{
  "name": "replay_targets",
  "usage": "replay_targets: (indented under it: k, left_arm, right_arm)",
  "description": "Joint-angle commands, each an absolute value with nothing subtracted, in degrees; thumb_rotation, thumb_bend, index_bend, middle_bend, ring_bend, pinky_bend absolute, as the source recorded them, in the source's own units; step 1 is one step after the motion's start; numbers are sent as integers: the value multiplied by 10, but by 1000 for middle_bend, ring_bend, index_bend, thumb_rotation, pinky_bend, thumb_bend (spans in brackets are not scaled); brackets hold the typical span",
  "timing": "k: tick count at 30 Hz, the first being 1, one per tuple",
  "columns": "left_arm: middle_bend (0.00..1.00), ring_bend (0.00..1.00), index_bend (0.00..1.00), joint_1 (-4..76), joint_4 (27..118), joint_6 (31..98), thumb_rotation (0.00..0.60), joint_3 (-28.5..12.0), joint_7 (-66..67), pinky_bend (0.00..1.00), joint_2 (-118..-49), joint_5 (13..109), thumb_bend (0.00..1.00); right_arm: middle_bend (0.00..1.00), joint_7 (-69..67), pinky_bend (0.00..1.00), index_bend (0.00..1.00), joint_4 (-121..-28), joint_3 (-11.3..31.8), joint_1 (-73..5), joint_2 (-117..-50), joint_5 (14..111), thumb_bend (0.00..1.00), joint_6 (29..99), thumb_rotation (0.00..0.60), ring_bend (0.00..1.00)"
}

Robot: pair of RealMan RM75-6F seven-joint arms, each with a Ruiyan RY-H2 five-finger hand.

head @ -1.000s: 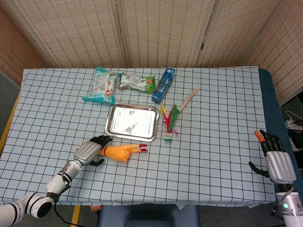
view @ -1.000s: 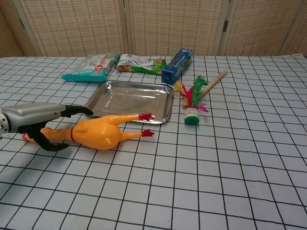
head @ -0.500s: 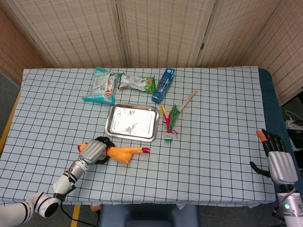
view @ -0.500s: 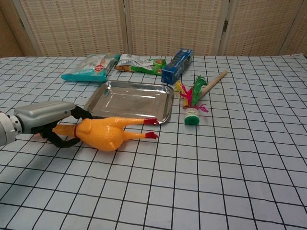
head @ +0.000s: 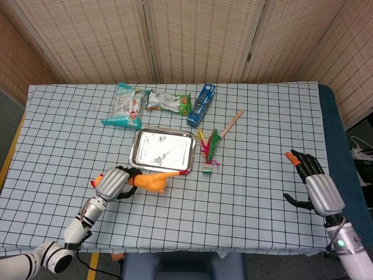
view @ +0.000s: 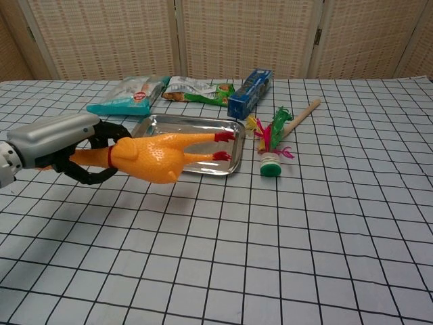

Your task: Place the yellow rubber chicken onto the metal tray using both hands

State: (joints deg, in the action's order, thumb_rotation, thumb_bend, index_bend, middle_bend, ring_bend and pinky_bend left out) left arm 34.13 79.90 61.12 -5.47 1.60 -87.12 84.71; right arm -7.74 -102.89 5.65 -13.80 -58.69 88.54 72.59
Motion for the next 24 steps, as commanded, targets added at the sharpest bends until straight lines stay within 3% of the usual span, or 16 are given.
replay_targets:
  k: [1,7,11,19,24]
  left_arm:
    - [774,520,873,340,828,616,600,-58,33,447,-860,841,578]
    - [787,539,876,352,882,613,600,-60,63,451,-838,850,580]
    - [787,539,877,358,902,611,600,-64,81,454,-835,845,579]
    - [788,539,877,366,911,604,600,-68,90,455,-832,834,579]
    - [788,539,878,369,910,602,600,-71,89,456,-830,824,578]
  right_arm:
    - [0,-80,0,0,-1102,98,-232,-544,835,184,597,600,0]
    - [0,-129,0,0,-1139,159,-372,-561,723,183,414,600,0]
    - [0,-122,0,0,-1128,177,-451,-597,651,184,339,600,0]
    - [0,-53,0,0,-1080,156,-564,-678,516,184,308,600,0]
    - [0,-11,0,0,-1052,131,-616,-722,440,184,331,600,0]
